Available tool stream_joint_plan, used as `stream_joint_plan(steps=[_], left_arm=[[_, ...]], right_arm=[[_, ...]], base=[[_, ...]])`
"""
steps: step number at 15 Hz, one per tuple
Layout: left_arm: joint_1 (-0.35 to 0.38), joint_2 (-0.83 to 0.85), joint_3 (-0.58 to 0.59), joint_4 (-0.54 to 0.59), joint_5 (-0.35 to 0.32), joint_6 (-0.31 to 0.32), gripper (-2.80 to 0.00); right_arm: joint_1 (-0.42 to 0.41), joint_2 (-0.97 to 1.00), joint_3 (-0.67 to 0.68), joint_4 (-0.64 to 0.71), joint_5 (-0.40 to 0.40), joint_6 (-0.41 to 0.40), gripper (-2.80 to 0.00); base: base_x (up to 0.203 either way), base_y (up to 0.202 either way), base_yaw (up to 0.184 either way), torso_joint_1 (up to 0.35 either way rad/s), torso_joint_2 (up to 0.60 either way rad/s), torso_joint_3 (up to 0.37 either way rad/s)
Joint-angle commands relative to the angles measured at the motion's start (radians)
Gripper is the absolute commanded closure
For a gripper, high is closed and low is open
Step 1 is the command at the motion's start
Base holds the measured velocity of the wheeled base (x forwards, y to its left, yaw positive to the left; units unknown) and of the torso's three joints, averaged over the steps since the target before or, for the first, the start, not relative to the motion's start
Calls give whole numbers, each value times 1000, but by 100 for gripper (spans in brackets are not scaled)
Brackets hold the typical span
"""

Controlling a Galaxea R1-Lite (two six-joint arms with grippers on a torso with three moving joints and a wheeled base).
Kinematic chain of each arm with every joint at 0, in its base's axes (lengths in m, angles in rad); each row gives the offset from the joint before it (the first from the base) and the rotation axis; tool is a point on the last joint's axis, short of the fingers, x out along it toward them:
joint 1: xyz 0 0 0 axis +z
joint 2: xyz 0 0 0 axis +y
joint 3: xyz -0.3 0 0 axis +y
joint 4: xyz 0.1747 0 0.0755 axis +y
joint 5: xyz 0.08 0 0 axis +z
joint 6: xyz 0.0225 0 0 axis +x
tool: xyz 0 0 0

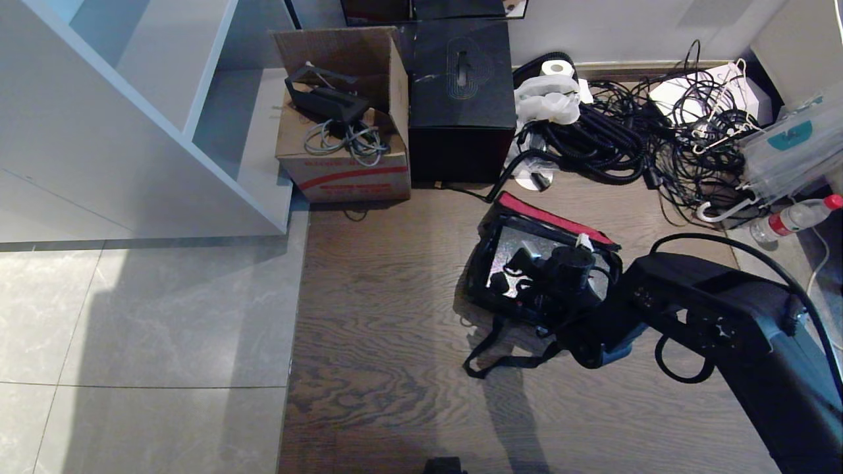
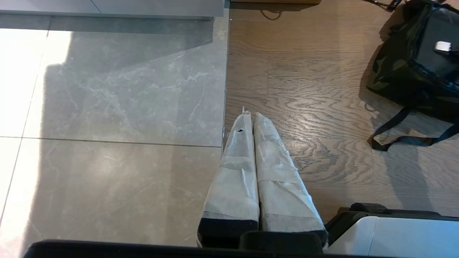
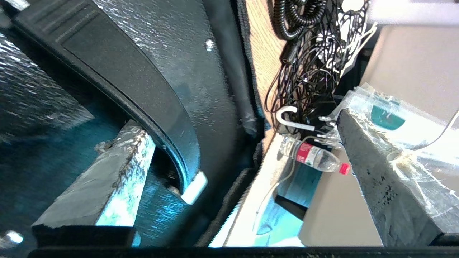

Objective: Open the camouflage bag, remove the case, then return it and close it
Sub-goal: Grip the handle

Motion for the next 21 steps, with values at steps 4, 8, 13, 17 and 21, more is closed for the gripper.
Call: stream_joint_plan(steps=[4,8,13,17,21], left_arm=[[0,0,0,0,0,0,0],[0,0,0,0,0,0,0],[0,0,0,0,0,0,0],[0,0,0,0,0,0,0],[0,0,0,0,0,0,0]], right_arm=[[1,122,-50,-100,-5,-12,-280],[-45,99,-45,-64,0,-71,-280],[-80,110,-178,-89,4,-234,-280],[-88,188,-208,-69,2,-204,0],[-83,205,-197,-76,-2,-164,0]], base=[[0,0,0,0,0,0],[0,0,0,0,0,0],[0,0,0,0,0,0],[0,0,0,0,0,0],[0,0,0,0,0,0]])
